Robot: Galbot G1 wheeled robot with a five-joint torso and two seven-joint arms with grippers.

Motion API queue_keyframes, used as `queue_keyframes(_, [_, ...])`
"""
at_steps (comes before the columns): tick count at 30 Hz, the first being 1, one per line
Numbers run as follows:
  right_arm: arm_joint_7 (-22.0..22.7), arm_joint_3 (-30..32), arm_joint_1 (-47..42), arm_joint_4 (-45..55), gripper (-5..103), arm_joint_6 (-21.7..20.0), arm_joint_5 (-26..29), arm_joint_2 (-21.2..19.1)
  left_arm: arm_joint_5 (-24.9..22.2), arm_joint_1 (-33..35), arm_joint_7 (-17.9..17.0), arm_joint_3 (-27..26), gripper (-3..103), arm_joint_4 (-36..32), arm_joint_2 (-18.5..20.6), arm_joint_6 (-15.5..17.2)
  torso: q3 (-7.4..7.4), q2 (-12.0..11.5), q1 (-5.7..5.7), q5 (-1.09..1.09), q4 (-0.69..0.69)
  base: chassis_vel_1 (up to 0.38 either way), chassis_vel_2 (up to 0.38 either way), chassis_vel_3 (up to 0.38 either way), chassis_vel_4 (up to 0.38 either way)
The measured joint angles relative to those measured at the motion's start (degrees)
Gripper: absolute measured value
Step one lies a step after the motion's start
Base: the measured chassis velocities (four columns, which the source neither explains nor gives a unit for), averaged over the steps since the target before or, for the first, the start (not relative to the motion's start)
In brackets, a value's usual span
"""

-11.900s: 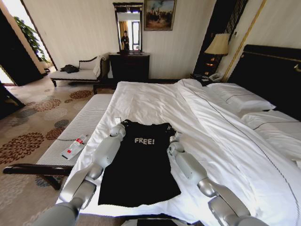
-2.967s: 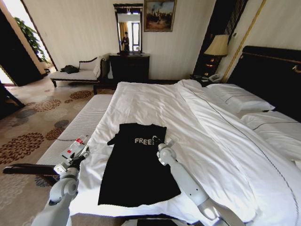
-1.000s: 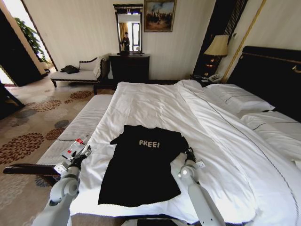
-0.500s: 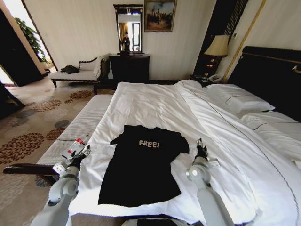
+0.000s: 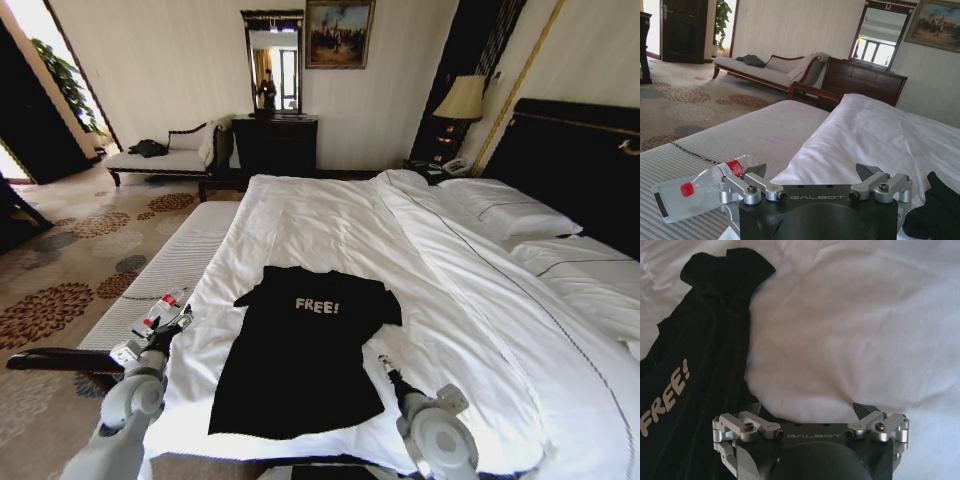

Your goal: Fold the clothes on the bed.

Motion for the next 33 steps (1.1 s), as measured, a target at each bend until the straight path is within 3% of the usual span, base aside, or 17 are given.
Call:
queue_keyframes(11, [0.29, -2.10, -2.82, 1.54, 99, -0.10, -0.57, 0.68, -0.44, 0.57, 0.06, -0.95, 100, -0.42, 0.22, -0.09, 0.00, 0.00, -0.01, 0.00, -0.01, 0.000, 0.000, 0.000, 0.000])
queue_keyframes(14, [0.23, -2.29, -3.31, 1.68, 91, 0.12, -0.89, 0.83, -0.39, 0.50, 0.07, -0.63, 100, -0.43, 0.04, -0.10, 0.00, 0.00, -0.01, -0.01, -0.01, 0.000, 0.000, 0.000, 0.000])
queue_keyframes(17, [0.02, -2.87, -3.93, 1.80, 75, 0.48, -1.54, 1.11, -0.32, 0.44, 0.07, -0.37, 100, -0.57, -0.07, -0.12, 0.00, 0.00, 0.00, 0.00, -0.02, 0.000, 0.000, 0.000, 0.000])
queue_keyframes(23, [-0.22, -3.25, -4.27, 2.17, 59, 1.08, -1.80, 1.35, -0.31, 0.64, 0.13, -0.64, 100, -0.57, 0.07, -0.25, 0.00, 0.00, 0.00, 0.00, -0.01, 0.000, 0.000, 0.000, 0.000])
queue_keyframes(29, [-0.51, -4.34, -4.86, 2.28, 32, 1.53, -2.77, 1.34, -0.41, 0.82, 0.17, -0.95, 100, -0.57, 0.18, -0.33, 0.00, -0.01, 0.00, 0.00, -0.01, 0.000, 0.000, 0.000, 0.000])
queue_keyframes(31, [-0.63, -4.55, -4.88, 2.17, 32, 1.62, -3.08, 1.34, -0.41, 0.82, 0.17, -0.95, 100, -0.58, 0.19, -0.34, 0.00, -0.01, 0.00, 0.00, -0.01, 0.000, 0.000, 0.000, 0.000])
queue_keyframes(33, [-0.97, -4.79, -4.86, 1.66, 21, 1.94, -3.83, 1.31, -0.41, 0.81, 0.17, -0.93, 100, -0.58, 0.19, -0.35, 0.00, -0.01, 0.00, 0.00, -0.01, 0.000, 0.000, 0.000, 0.000])
